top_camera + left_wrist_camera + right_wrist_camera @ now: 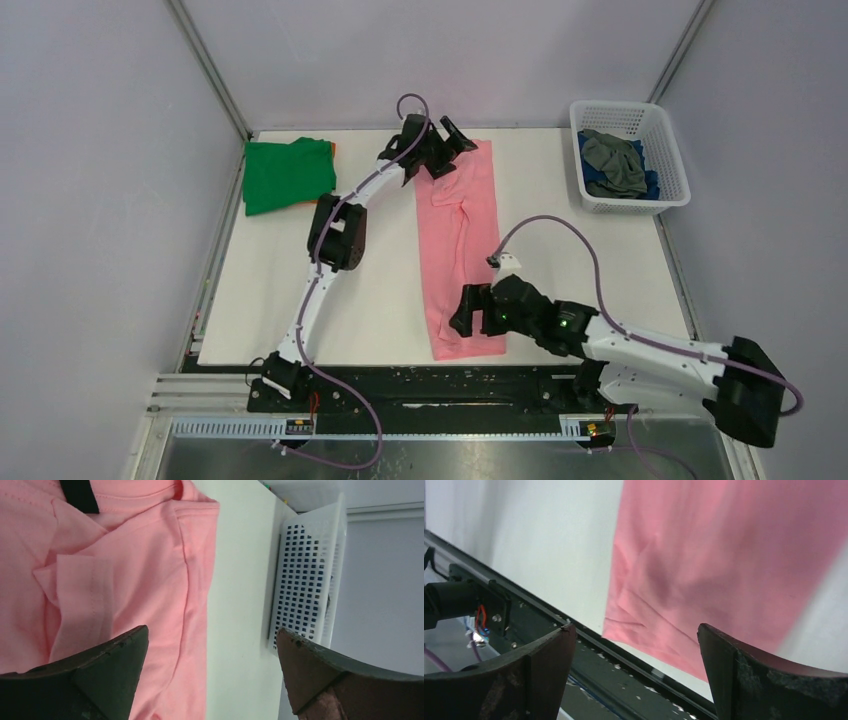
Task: Fold and stack the t-shirts
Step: Rotate the tshirt 90 degrees, then grab the bottom of the folded rectangular tshirt with both arms
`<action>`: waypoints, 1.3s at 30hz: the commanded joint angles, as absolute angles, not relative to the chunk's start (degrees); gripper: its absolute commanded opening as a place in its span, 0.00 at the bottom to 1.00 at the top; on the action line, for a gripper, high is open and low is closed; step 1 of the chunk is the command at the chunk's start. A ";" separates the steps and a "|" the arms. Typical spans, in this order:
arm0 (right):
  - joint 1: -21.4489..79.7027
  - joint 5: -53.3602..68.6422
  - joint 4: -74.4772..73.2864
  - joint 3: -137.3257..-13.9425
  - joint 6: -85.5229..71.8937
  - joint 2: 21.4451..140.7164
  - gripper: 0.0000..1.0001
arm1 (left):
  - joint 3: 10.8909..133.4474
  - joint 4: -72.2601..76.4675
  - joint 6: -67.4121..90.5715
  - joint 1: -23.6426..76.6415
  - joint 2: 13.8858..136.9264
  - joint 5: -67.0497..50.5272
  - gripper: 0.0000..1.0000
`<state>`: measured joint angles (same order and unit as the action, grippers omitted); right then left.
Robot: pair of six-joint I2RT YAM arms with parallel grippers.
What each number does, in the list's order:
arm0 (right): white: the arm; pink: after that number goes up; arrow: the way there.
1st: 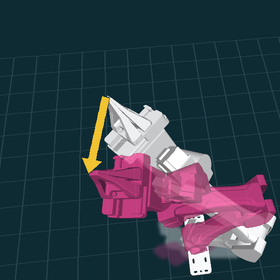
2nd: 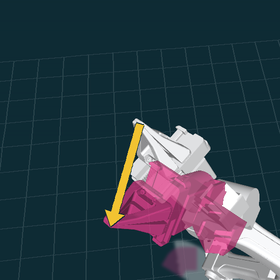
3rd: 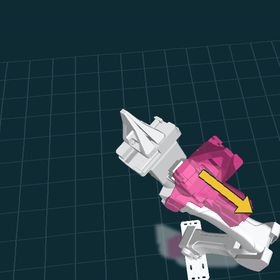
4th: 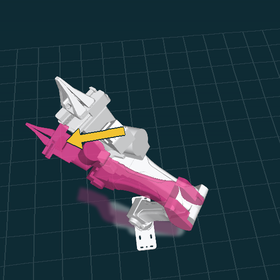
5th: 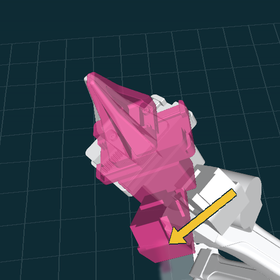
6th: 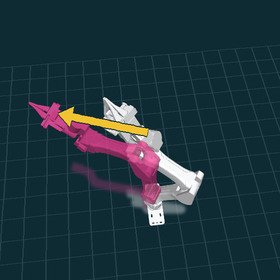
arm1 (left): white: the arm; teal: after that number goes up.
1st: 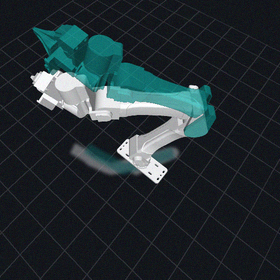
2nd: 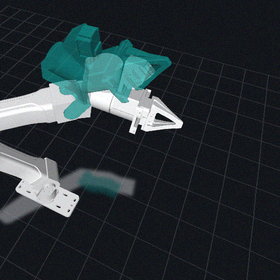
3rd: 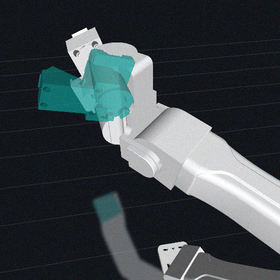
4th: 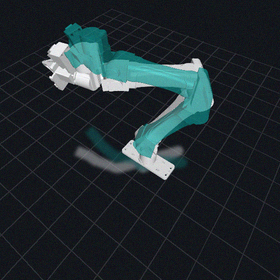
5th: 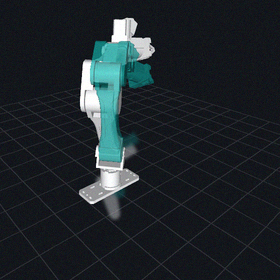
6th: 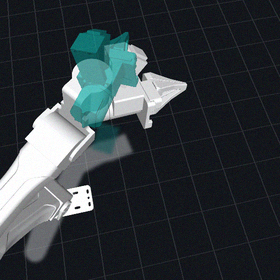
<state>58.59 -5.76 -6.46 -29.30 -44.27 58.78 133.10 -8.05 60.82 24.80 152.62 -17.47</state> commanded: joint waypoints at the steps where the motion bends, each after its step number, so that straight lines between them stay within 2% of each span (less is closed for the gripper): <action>1: 58.72 -16.58 -16.24 -25.62 -42.56 49.82 0.99 | 132.62 -8.58 54.85 24.98 141.80 -21.50 0.99; 5: 58.62 -21.22 -23.48 -25.86 -44.43 45.02 1.00 | 115.97 -17.93 44.48 27.85 122.87 -17.15 0.99; 7: 58.56 -22.65 -25.04 -25.48 -45.55 43.82 1.00 | 101.21 -21.11 40.93 30.04 112.30 -11.22 0.99; 12: 58.36 -22.75 -25.59 -25.14 -45.28 43.42 0.99 | 67.67 -18.27 41.47 37.35 87.74 -2.18 0.99; 17: 58.36 -18.30 -26.09 -27.18 -43.35 46.56 0.95 | 46.88 -18.64 47.78 48.42 71.85 1.70 0.94; 22: 58.36 -13.14 -24.78 -29.16 -42.43 52.87 0.85 | 39.13 -16.77 53.80 58.18 68.82 0.27 0.84; 27: 58.36 -8.17 -21.22 -29.93 -41.96 59.79 0.78 | 36.98 -9.73 57.62 62.55 74.13 -2.46 0.76; 33: 58.36 -10.99 -21.61 -29.56 -44.71 62.95 0.73 | 37.77 -9.13 57.94 65.43 80.68 -4.47 0.60; 35: 58.36 -12.12 -22.33 -29.02 -46.44 62.45 0.70 | 37.90 -11.70 58.37 66.82 81.49 -1.67 0.53; 39: 58.36 -13.48 -21.78 -26.70 -49.77 60.23 0.63 | 37.95 -15.11 59.10 68.96 81.83 2.74 0.51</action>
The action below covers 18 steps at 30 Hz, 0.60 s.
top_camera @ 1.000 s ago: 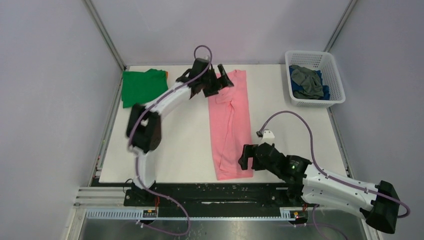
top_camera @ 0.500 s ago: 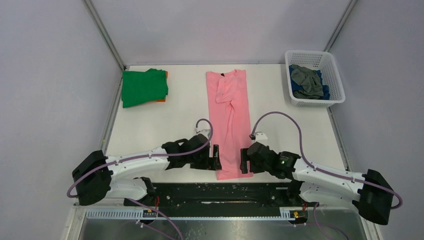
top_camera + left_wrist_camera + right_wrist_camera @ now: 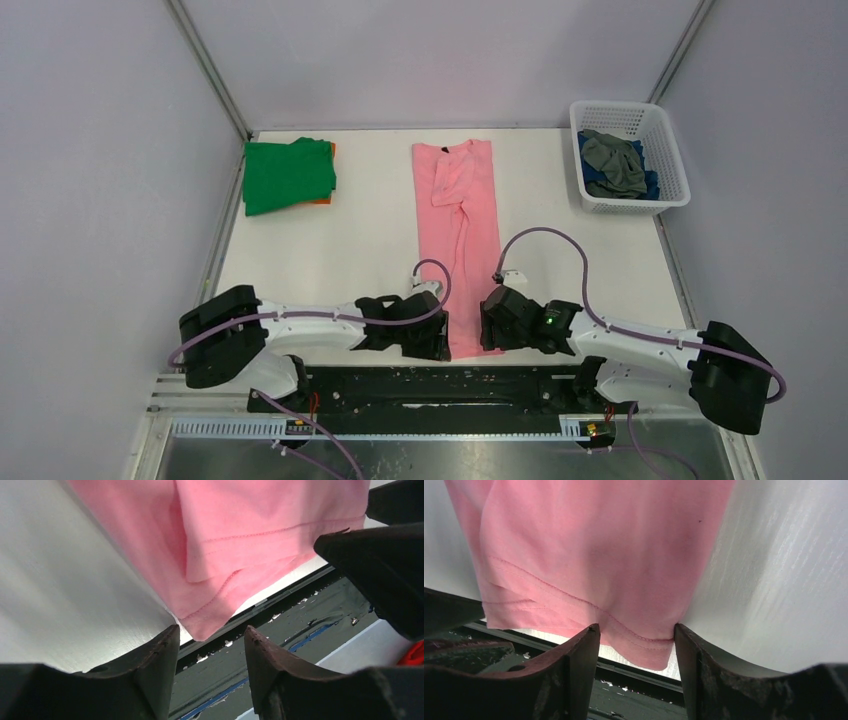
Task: Fold and stack the t-shirts
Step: Grab the bottom of the folded rectangular tshirt with both arms
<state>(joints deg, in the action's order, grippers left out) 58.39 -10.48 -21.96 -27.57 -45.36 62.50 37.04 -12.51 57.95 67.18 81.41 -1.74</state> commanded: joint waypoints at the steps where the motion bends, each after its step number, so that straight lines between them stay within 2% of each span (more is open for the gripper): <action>1: 58.36 -13.86 -21.60 -26.10 -50.47 59.80 0.62 | 37.96 -15.18 59.29 69.33 82.00 3.24 0.50; 4: 58.36 -14.15 -21.83 -25.07 -51.50 58.66 0.60 | 38.72 -15.28 59.61 69.99 83.42 4.94 0.46; 9: 58.35 -14.87 -23.94 -24.75 -51.89 56.75 0.58 | 40.84 -16.05 60.49 70.31 88.15 7.13 0.34; 11: 58.36 -15.25 -24.26 -24.26 -52.22 55.93 0.54 | 41.62 -16.20 59.82 70.31 89.63 7.98 0.25; 14: 58.36 -15.77 -24.77 -23.48 -52.98 54.85 0.45 | 42.10 -18.77 60.23 70.31 89.98 9.17 0.00; 18: 58.36 -16.19 -25.09 -22.53 -53.35 54.19 0.34 | 39.77 -19.11 60.97 70.31 87.37 8.56 0.00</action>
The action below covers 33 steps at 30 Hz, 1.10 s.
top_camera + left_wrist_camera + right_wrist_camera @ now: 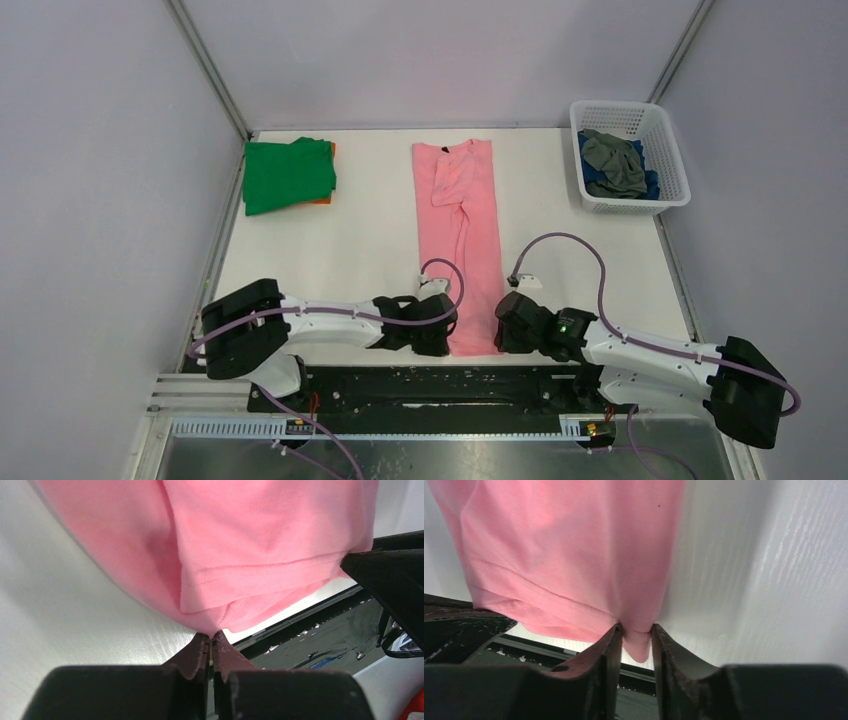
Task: Fold and stack the t-shirts
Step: Grab the bottom of the folded rectangular tshirt with both arms
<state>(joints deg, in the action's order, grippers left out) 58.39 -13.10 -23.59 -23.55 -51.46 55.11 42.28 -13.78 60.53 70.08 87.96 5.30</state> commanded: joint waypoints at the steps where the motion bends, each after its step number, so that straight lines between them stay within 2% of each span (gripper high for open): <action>1: 58.36 -16.25 -25.58 -22.57 -53.40 54.26 0.32 | 39.24 -19.42 61.32 70.36 86.64 8.43 0.00; 3: 58.36 -16.57 -27.13 -22.83 -53.71 54.02 0.26 | 38.16 -19.93 61.92 70.40 85.50 8.54 0.00; 8: 58.36 -14.91 -30.42 -22.18 -53.24 51.75 0.00 | 36.19 -20.67 63.50 70.45 83.51 8.95 0.00; 17: 58.39 -4.65 -39.84 -20.19 -53.07 41.54 0.00 | 32.82 -21.09 65.00 70.83 77.86 8.05 0.00; 21: 58.36 -7.73 -48.63 -20.74 -53.23 35.75 0.00 | 30.93 -20.63 65.80 71.26 75.84 6.93 0.00; 28: 58.45 6.21 -32.15 -13.27 -54.98 32.98 0.00 | 29.37 -6.83 63.30 75.22 73.74 -1.61 0.00; 33: 58.54 10.34 -30.76 -14.88 -52.97 33.44 0.00 | 30.29 -2.92 60.84 77.66 73.52 -4.79 0.00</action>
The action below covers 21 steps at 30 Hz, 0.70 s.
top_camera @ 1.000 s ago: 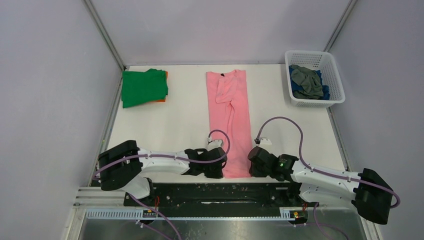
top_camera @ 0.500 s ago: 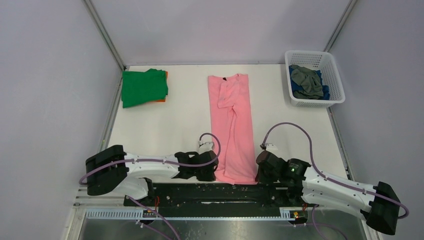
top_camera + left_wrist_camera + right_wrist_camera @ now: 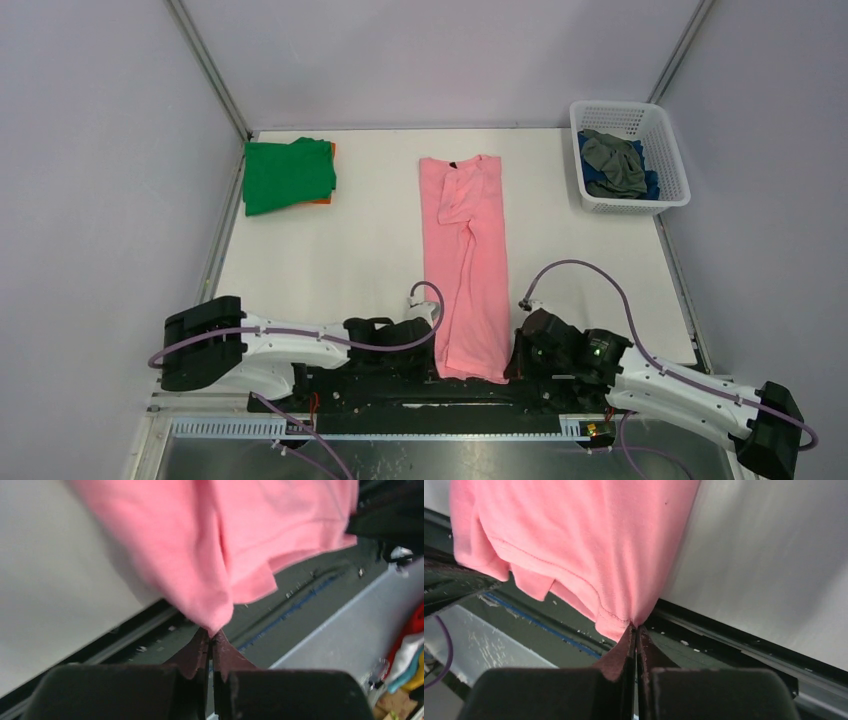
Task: Fold and stack the t-shirts
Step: Grab the bottom of the folded rectangular tshirt with both arms
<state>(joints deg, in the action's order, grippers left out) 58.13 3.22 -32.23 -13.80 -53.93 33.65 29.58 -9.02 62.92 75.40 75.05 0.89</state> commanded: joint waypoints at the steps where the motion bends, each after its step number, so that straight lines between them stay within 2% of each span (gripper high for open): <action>1: 58.54 9.86 -31.43 -15.30 -52.71 32.66 0.00 | 30.13 -3.14 61.04 77.69 72.89 -4.49 0.00; 10: 58.50 -5.08 -36.43 -22.78 -52.26 30.64 0.00 | 37.01 -12.12 56.38 76.06 68.22 6.39 0.00; 18: 54.29 -20.31 -28.98 -31.99 -44.55 37.88 0.00 | 43.22 -5.98 49.58 59.41 73.44 3.85 0.00; 21: 48.03 -16.30 -22.67 -33.61 -41.02 42.78 0.00 | 48.10 -6.88 46.62 55.04 76.86 5.46 0.00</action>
